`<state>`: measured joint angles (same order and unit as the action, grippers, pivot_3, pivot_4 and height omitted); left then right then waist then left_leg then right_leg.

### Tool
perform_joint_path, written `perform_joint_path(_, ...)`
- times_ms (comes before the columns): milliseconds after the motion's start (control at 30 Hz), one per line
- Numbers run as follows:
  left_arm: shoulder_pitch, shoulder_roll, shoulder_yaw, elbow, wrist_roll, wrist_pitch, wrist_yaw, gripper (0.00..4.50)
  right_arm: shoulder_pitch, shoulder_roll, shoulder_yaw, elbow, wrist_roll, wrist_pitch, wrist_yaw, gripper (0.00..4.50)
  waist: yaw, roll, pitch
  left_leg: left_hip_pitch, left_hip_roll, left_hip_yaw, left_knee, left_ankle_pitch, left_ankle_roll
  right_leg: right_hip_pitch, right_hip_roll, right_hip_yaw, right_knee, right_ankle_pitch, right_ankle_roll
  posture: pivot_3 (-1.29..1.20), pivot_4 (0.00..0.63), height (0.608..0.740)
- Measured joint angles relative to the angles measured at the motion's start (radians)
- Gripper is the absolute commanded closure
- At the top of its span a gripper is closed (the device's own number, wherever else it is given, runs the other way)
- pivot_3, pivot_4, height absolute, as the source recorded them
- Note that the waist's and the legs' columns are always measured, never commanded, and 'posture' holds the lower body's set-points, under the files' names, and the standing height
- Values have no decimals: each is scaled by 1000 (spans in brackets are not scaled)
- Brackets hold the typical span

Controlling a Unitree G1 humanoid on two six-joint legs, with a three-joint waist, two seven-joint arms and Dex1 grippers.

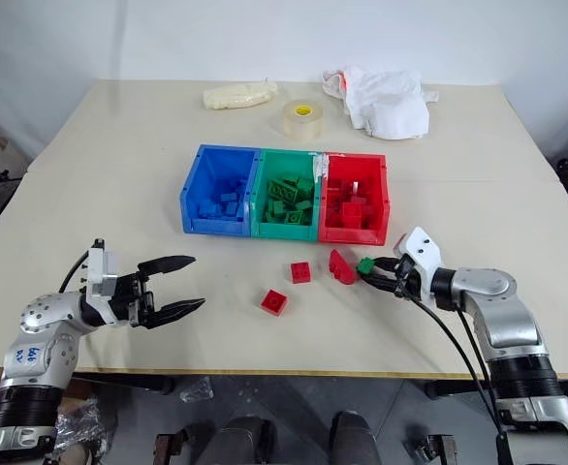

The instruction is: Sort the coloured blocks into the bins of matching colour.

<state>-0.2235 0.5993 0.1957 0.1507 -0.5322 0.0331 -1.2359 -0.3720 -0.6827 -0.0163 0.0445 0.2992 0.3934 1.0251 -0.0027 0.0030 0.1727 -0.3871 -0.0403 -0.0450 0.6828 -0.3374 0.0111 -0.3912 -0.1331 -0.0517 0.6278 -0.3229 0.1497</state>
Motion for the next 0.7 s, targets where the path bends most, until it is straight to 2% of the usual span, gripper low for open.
perform_joint_path(100, 0, 0, 0, 0, 0, -2, 0, 0, -6, -37, -16, -133, 51, 91, -2, 3044, 1, 0, 0, 0, 0, 0, 0, 0, 0, 0, 0, 0, 0, 0, 0, 0, 150, 740)
perform_joint_path(200, -1, -2, 2, 0, 0, -5, 1, 0, -72, -48, -25, -192, 85, 147, -5, 3044, -1, 0, 0, 0, 0, 0, 0, 0, 0, 0, 0, 0, 0, 0, 0, 0, 150, 740)
perform_joint_path(300, 0, -7, 5, 0, -2, -13, 1, 0, -204, -26, 18, -148, 74, 151, -3, 3044, -5, 0, 0, 0, 1, 1, 0, 0, 0, -1, 1, 1, 0, 0, 0, 0, 150, 740)
perform_joint_path(433, -1, -16, 7, -1, -2, -19, 4, 0, -385, 79, 116, 42, 6, 61, -1, 3044, -13, 0, 0, 0, 0, 0, -1, 0, 0, -1, 0, 0, 1, 0, 0, 0, 150, 740)
perform_joint_path(600, 5, -32, 10, -18, -1, -24, 14, 0, -614, 255, 202, 471, -131, -140, -52, 1461, -30, 0, 0, 0, -1, -1, -1, 0, 0, -2, 0, -1, 1, 0, 0, 0, 150, 740)
perform_joint_path(700, 16, -37, 9, -40, -1, -24, 22, 0, -707, 310, 205, 641, -173, -244, -82, 490, -38, 0, 0, 0, 0, -2, -2, 0, 0, -2, 0, -2, 2, 0, 0, 0, 150, 740)
